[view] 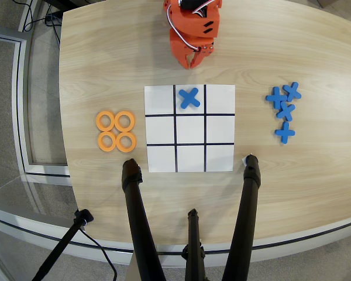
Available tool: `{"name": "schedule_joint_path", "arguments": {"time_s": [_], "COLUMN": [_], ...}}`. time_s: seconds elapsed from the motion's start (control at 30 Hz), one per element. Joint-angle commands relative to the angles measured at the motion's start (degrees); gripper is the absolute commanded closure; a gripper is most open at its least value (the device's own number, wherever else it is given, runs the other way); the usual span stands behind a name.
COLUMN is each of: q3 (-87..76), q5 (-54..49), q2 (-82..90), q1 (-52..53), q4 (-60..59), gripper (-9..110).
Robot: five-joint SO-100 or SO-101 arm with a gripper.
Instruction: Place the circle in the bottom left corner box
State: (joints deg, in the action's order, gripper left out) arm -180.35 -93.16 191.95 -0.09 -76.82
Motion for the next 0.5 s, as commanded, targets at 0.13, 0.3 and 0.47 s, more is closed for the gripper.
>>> {"name": "schedule_joint_path", "arguments": {"time_s": [0.13,0.3,0.47], "q3": [2.3,2.7,13.7], "q5": [-0.3,-0.3,1.7], "q2": [-2.7,-3.2,-11.5], "q1": [3.3,3.3,5.5], "q4": [-0.4,-0.4,0.4], "gripper": [99,99,97]}}
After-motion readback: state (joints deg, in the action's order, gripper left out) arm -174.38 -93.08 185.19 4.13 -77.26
